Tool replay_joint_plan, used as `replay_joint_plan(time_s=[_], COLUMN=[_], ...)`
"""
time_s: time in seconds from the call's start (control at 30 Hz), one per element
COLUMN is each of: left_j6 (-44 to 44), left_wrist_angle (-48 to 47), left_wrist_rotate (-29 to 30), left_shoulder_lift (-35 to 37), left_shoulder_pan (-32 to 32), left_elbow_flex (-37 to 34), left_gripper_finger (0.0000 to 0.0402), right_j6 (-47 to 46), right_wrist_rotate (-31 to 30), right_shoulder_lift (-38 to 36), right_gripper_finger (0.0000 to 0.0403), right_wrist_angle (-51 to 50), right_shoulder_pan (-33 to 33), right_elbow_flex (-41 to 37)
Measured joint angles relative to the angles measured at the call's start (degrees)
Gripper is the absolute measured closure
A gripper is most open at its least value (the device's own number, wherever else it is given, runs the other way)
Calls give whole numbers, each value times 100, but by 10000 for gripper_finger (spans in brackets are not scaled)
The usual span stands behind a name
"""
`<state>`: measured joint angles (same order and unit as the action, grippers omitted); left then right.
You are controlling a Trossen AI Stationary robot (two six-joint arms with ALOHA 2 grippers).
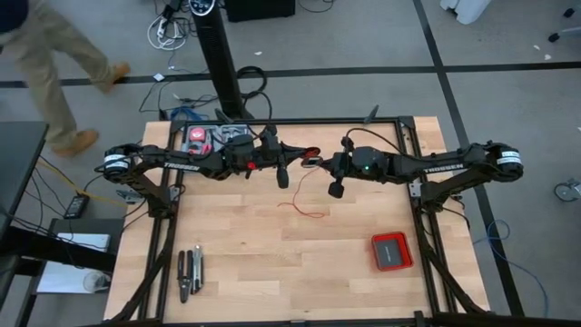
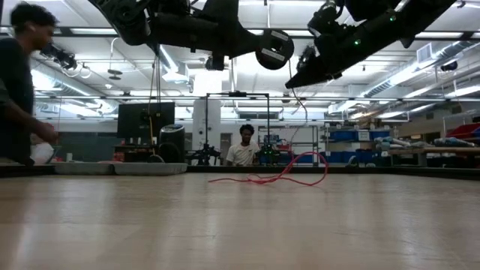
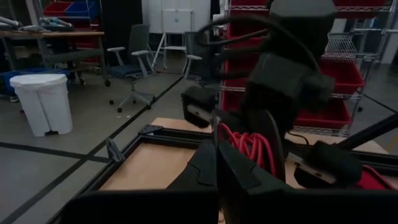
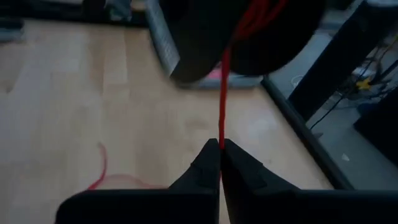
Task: Coil cords
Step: Coil the red wire onto the spool
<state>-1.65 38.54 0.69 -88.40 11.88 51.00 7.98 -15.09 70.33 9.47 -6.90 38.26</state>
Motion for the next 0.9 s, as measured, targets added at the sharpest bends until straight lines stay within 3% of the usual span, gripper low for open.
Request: replay_joint_plan(time_s=[0.4, 0.67, 0.9], left_j6=[-5, 1, 135], left_wrist_angle=[14, -22, -100], left_wrist_rotate=[2, 4, -54], left_shoulder_lift=[0, 0, 0], left_shoulder_pan=[0, 0, 0], left_elbow_flex=[0, 0, 0], left_gripper_finger=[402, 401, 401], right_j6=[19, -33, -104], right_wrist_rotate=[347, 340, 635], right_shoulder_lift=[175, 76, -786], right_gripper_finger=[394, 329, 291], right_wrist_angle=[-140, -357, -1125], right_shoulder_pan=[13, -9, -157], right_elbow_flex=[-2, -2, -2])
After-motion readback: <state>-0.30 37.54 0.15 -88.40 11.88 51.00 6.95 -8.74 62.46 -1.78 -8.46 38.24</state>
